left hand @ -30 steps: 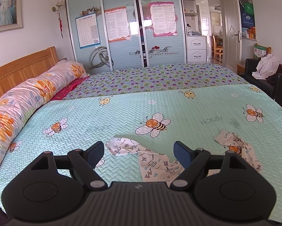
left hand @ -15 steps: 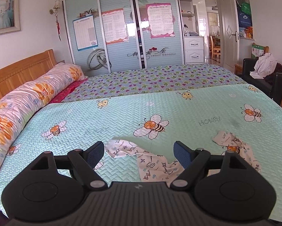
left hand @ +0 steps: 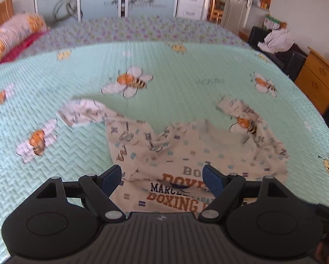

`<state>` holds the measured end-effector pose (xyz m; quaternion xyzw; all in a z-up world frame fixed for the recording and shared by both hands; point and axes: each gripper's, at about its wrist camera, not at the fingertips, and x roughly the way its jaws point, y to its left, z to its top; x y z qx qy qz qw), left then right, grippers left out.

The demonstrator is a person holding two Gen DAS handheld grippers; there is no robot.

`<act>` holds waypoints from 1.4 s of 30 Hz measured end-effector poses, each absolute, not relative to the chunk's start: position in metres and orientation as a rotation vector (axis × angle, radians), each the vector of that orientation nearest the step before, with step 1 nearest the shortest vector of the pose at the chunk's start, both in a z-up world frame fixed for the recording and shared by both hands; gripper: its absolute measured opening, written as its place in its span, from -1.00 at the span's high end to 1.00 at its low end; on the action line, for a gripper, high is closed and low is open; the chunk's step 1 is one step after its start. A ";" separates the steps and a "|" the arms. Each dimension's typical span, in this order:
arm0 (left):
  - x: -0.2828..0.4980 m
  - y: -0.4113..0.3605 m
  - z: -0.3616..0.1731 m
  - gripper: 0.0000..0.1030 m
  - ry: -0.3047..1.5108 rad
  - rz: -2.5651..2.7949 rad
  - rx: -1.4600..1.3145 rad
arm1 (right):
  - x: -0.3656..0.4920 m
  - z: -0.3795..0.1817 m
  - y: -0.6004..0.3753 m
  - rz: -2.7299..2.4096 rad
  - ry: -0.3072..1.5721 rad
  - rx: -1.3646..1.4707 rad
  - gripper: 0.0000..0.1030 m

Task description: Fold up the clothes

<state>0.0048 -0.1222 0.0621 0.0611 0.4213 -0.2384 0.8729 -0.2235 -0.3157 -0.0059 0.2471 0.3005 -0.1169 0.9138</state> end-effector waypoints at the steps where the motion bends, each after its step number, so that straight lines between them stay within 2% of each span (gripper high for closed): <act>1: 0.016 -0.122 0.054 -0.63 0.894 -0.495 0.123 | -0.220 -0.005 -0.322 -0.247 0.610 0.511 0.03; 10: 0.095 -0.136 0.012 -0.63 0.983 -0.564 0.078 | -0.195 -0.023 -0.352 -0.273 0.605 0.586 0.02; 15: 0.113 -0.186 0.002 -0.63 0.994 -0.680 0.205 | -0.191 -0.054 -0.344 -0.250 0.672 0.642 0.02; 18: 0.129 -0.219 -0.030 -0.61 1.053 -0.663 0.350 | -0.190 -0.062 -0.346 -0.257 0.698 0.656 0.02; 20: 0.141 -0.222 -0.056 -0.38 1.106 -0.617 0.361 | -0.192 -0.061 -0.349 -0.271 0.695 0.663 0.02; 21: 0.146 -0.217 -0.064 -0.35 1.120 -0.601 0.327 | -0.193 -0.060 -0.351 -0.279 0.692 0.667 0.02; 22: 0.148 -0.206 -0.063 -0.19 1.107 -0.595 0.254 | -0.195 -0.059 -0.352 -0.286 0.689 0.670 0.02; 23: 0.150 -0.193 -0.057 0.00 1.087 -0.576 0.184 | -0.198 -0.058 -0.354 -0.294 0.682 0.668 0.02; 24: 0.151 -0.178 -0.047 0.58 1.060 -0.544 0.130 | -0.201 -0.057 -0.356 -0.301 0.673 0.664 0.02; 25: 0.152 -0.162 -0.037 0.73 1.023 -0.513 0.073 | -0.204 -0.056 -0.358 -0.308 0.670 0.662 0.02; 29: 0.140 -0.081 0.025 0.74 0.789 -0.387 -0.096 | -0.210 -0.057 -0.356 -0.317 0.670 0.660 0.02; 32: 0.131 -0.034 0.056 0.70 0.719 -0.353 -0.175 | -0.208 -0.052 -0.347 -0.298 0.658 0.646 0.02; 33: 0.126 -0.025 0.061 0.49 0.704 -0.344 -0.176 | -0.206 -0.049 -0.344 -0.288 0.652 0.640 0.02; 34: 0.121 -0.020 0.062 0.03 0.713 -0.351 -0.168 | -0.205 -0.047 -0.341 -0.280 0.644 0.633 0.02; 36: 0.118 -0.021 0.050 -0.38 0.779 -0.401 -0.166 | -0.202 -0.042 -0.337 -0.272 0.633 0.625 0.02; 42: 0.138 -0.053 -0.037 -0.42 1.101 -0.463 -0.263 | -0.195 -0.034 -0.323 -0.237 0.644 0.595 0.02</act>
